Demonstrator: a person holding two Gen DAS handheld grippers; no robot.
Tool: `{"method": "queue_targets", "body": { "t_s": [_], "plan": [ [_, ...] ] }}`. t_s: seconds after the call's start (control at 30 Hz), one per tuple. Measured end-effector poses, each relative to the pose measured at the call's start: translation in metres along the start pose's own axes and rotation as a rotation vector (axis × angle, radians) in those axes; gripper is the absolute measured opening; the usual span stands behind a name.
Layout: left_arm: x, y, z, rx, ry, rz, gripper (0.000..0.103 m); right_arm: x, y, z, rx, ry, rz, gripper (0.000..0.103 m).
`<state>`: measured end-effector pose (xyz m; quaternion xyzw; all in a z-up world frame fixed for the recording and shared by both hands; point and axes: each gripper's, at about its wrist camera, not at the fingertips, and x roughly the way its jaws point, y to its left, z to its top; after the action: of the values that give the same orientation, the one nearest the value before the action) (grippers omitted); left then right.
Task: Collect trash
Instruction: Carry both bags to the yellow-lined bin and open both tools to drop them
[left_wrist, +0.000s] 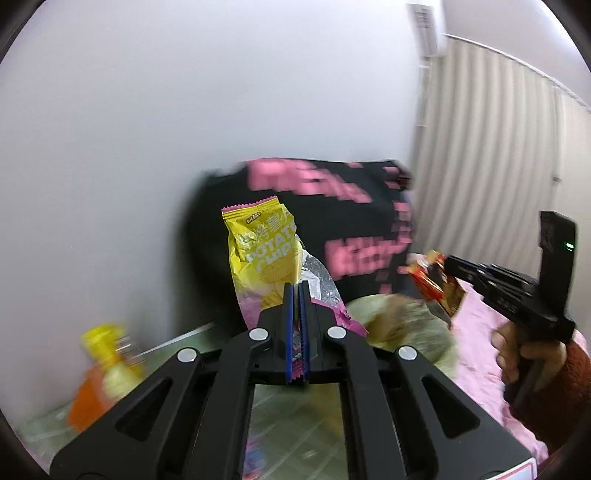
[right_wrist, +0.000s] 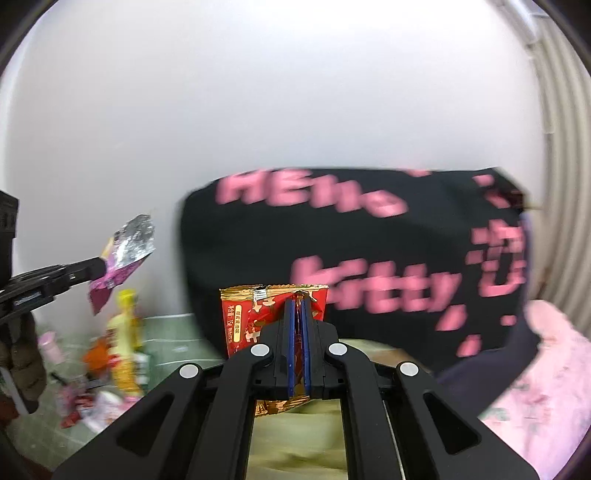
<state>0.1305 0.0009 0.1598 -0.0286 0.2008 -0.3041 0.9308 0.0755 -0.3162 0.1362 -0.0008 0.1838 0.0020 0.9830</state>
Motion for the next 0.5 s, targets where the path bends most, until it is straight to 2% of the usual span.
{"method": "queue_targets", "body": {
  "t_s": [0.1,0.17,0.27,0.3,0.4,0.5],
  "plan": [
    [0.033,-0.035,0.008,0.022,0.057,-0.163,0.003,-0.014,-0.034,0.002,0.019,-0.013,-0.084,0.005],
    [0.066,-0.057,0.001,0.032,0.116,-0.253,0.003,-0.017,-0.052,0.002,0.034,-0.009,-0.11,0.005],
    [0.119,-0.088,-0.022,0.031,0.295,-0.355,0.004,-0.012,-0.066,-0.005,0.061,0.012,-0.096,0.005],
    [0.132,-0.092,-0.03,0.028,0.345,-0.362,0.004,-0.007,-0.066,-0.008,0.062,0.021,-0.089,0.005],
    [0.167,-0.098,-0.063,0.017,0.524,-0.299,0.004,0.02,-0.064,-0.025,0.084,0.078,-0.035,0.005],
    [0.175,-0.095,-0.083,0.004,0.608,-0.274,0.004,0.052,-0.057,-0.046,0.087,0.163,0.036,0.005]
  ]
}}
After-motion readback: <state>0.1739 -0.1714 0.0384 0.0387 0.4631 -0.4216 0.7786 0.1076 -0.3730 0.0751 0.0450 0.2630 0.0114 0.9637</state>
